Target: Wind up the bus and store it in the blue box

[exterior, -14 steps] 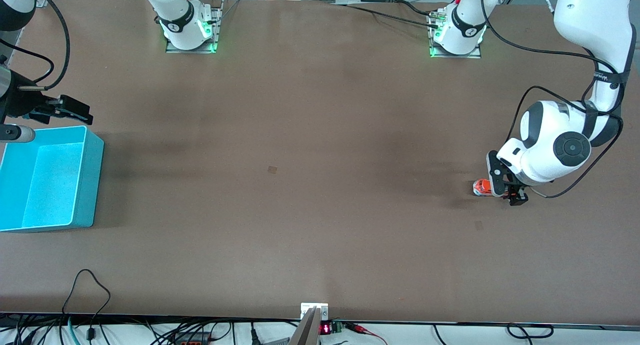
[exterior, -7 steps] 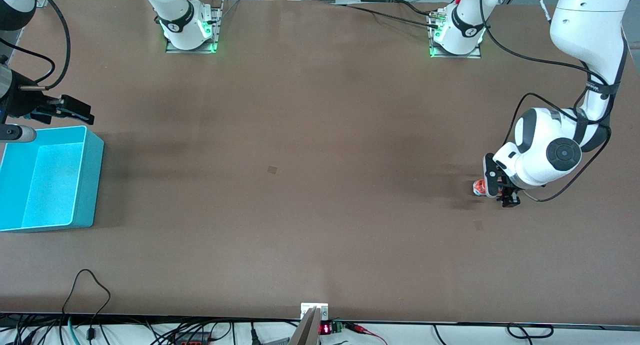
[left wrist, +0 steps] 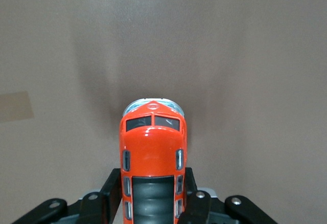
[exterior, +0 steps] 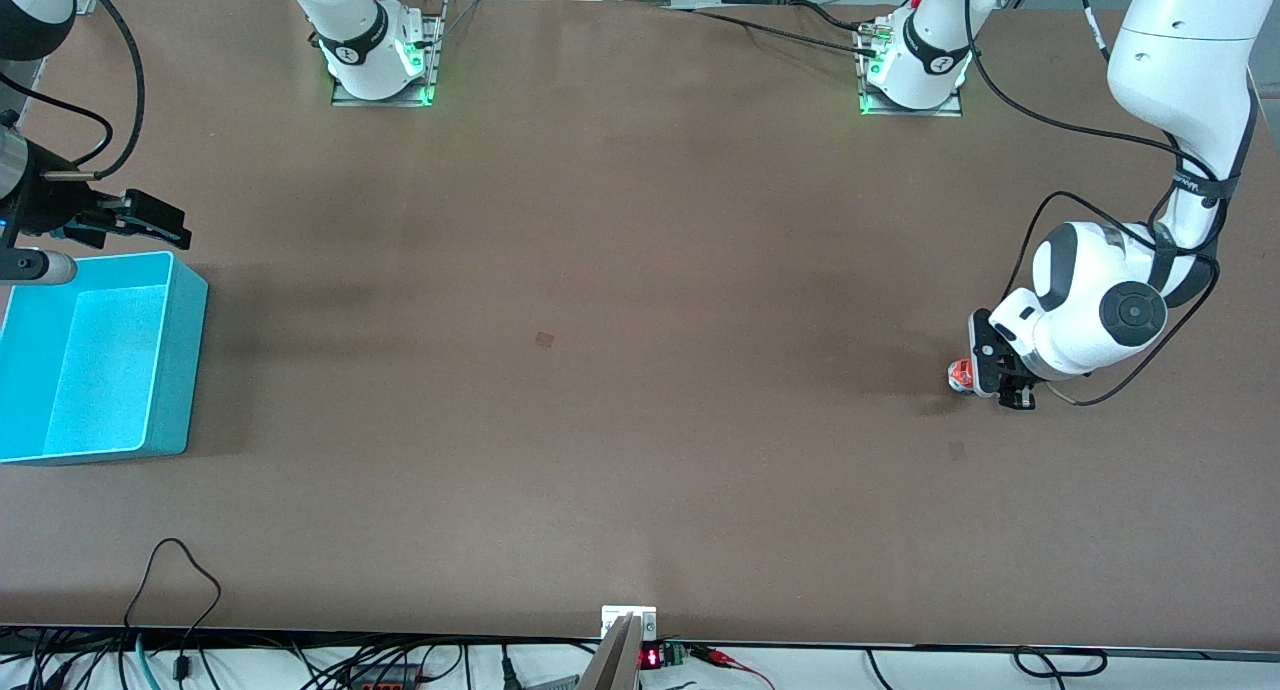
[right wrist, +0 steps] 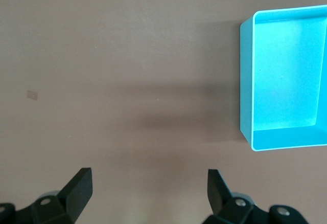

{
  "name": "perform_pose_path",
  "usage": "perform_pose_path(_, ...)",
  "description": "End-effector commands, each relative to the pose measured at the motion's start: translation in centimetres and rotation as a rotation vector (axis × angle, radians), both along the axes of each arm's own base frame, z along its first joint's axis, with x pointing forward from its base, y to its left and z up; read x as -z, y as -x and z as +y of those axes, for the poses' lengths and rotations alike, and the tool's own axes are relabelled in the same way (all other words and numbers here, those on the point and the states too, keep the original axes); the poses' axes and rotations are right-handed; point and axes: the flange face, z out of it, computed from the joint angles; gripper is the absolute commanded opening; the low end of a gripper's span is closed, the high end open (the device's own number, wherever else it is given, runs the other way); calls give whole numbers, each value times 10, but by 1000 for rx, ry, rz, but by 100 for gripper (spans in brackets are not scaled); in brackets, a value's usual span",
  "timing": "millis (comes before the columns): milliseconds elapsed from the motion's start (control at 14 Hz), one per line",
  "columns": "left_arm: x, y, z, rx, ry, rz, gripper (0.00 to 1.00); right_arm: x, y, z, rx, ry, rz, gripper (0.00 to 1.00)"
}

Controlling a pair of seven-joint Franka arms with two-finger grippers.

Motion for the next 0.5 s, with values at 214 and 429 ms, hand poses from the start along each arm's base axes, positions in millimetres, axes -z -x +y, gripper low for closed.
perform_pose_path(214,14,3,6,5,20,18,18,-2,2,4,-5,-15,-6,100)
perform_pose_path(429,29,5,55,-71,25,32,19,-2,2,4,-4,-15,-6,100)
